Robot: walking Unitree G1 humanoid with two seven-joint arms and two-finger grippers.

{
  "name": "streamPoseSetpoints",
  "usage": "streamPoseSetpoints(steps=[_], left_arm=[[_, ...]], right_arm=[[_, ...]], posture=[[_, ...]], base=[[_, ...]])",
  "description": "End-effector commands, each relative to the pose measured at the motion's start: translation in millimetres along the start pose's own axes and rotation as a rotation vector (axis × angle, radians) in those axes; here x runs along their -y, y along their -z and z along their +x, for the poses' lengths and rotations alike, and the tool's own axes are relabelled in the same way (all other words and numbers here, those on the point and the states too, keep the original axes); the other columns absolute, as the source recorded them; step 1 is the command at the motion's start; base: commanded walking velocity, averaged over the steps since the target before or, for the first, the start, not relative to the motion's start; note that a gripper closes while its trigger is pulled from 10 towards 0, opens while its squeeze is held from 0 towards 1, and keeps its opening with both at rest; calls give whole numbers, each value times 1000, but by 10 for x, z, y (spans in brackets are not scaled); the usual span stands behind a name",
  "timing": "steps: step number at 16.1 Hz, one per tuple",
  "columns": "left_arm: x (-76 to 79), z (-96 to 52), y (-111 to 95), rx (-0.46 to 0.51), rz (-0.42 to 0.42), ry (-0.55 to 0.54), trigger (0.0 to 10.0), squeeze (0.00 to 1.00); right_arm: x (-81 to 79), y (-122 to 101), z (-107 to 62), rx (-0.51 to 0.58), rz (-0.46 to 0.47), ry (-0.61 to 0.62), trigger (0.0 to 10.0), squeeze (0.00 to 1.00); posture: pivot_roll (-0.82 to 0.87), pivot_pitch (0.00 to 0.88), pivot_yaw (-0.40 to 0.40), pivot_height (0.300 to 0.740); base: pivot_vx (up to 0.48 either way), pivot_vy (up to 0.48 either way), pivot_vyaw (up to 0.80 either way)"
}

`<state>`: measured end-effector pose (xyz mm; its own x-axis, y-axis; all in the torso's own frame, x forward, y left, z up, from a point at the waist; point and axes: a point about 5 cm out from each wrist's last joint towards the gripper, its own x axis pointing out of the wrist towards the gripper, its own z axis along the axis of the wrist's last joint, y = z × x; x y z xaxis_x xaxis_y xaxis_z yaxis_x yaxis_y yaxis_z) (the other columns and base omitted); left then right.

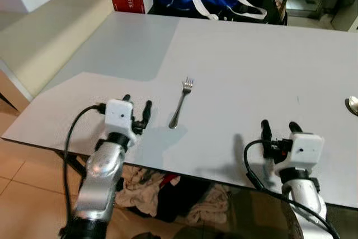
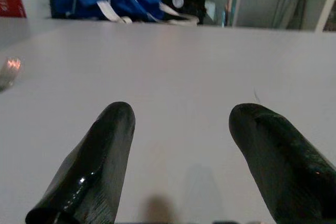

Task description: Setting the table

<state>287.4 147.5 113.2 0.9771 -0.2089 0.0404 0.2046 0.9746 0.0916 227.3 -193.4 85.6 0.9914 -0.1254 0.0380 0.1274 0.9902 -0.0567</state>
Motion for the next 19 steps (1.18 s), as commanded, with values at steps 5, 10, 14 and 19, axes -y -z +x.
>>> streamPoseSetpoints(steps=[5,10,14,19], left_arm=[[257,283,-3,-32,-85,74,10000,0],[381,323,-10,-23,-63,115,10000,0],[343,261,-108,12,-25,146,10000,0],[345,267,-126,1,-103,108,10000,0]], right_arm=[[80,-3,-2,17,-14,39,10000,0],[94,-41,-20,37,-49,33,10000,0],[63,-32,-10,38,-37,32,10000,0],[32,-23,11,28,-42,-9,10000,0]], posture=[[-112,29,67,740],[-125,26,77,740],[-100,36,76,740],[-94,33,51,740]], base=[[0,0,0],[0,0,0],[0,0,0],[0,301,0]])
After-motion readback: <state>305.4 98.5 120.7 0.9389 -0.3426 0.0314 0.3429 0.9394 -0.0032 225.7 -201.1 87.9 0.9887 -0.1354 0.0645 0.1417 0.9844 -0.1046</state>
